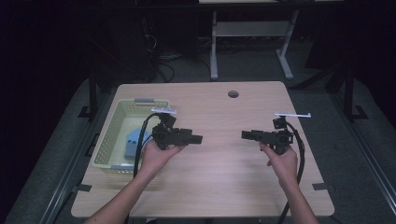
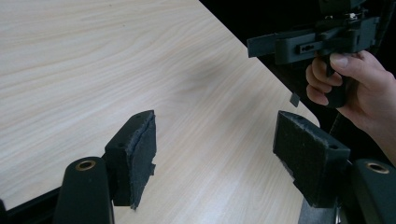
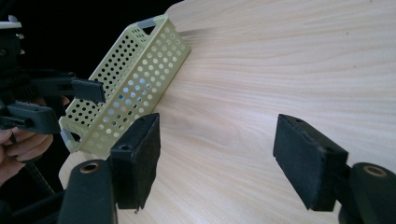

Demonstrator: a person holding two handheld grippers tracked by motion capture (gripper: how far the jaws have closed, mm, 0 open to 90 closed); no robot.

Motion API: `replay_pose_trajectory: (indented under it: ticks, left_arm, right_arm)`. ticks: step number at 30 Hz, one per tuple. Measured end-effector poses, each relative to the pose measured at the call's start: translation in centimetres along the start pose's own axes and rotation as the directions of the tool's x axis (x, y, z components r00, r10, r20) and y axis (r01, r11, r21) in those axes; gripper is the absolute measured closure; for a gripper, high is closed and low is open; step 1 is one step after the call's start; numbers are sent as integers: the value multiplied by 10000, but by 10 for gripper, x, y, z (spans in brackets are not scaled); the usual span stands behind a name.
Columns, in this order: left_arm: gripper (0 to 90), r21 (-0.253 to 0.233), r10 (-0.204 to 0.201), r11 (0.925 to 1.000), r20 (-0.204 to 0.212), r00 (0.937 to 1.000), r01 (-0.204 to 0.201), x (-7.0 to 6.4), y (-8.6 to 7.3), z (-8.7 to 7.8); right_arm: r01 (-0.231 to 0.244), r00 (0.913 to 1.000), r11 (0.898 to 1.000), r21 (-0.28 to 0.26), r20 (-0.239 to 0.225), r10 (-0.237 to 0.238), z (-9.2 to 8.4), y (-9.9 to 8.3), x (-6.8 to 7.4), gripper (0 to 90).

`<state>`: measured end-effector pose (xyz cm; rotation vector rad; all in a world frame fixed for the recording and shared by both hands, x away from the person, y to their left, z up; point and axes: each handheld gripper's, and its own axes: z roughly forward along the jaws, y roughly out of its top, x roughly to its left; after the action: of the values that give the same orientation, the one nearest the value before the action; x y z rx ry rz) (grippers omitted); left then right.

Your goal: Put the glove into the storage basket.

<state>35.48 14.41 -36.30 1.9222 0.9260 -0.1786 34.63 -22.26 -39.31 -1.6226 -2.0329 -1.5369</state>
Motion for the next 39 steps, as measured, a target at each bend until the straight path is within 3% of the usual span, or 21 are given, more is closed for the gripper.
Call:
replay_pose_trajectory:
  ticks: [21,30,34,39]
  left_arm:
    - [276,117,113,9999,278,9995,-116,-9,-26,26]
    - [272,33,208,9998,323,9993,-209,-15,-38,33]
    - [272,-27,64,10000,501,9987,-62,-16,-46,36]
    - [272,-162,62,9999,644,9979,-51,-19,-53,38]
  right_arm:
    - [-466,9986,9989,101,248,463,-11,-26,-30,294]
    - [-509,9984,9987,5,264,509,-18,-35,-34,293]
    - [-426,9986,9991,-28,308,427,-22,-39,-35,294]
    - [-444,9987,9988,199,248,439,-23,-46,-38,320]
